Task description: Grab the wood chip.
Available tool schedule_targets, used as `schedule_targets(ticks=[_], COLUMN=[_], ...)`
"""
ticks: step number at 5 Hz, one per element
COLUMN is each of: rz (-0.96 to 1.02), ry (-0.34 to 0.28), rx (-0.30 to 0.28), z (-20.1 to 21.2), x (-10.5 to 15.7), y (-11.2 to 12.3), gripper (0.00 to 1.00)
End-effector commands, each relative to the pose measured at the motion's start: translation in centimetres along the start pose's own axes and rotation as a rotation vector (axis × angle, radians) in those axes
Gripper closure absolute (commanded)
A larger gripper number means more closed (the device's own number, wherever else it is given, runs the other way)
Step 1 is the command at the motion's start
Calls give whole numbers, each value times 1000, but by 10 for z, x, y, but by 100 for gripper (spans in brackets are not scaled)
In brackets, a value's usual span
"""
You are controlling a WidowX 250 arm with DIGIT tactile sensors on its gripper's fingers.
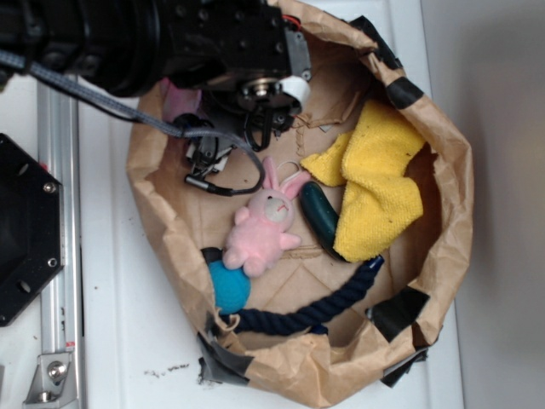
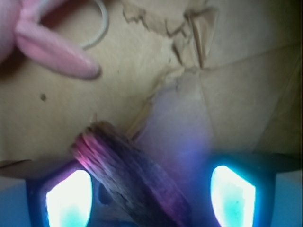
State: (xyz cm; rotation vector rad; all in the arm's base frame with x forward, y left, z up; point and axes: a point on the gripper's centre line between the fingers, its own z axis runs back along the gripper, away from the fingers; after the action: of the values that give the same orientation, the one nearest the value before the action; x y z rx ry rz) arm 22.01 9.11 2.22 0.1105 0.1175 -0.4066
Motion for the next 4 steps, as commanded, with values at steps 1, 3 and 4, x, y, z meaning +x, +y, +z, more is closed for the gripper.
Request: schedule_targets(ticks=[1, 3, 4], rz=[-26, 9, 10], ry=[-43, -49, -73], rx=[70, 58, 30], z=[-13, -19, -18], x=[8, 11, 8], y=[-15, -20, -19], gripper=[0, 100, 100])
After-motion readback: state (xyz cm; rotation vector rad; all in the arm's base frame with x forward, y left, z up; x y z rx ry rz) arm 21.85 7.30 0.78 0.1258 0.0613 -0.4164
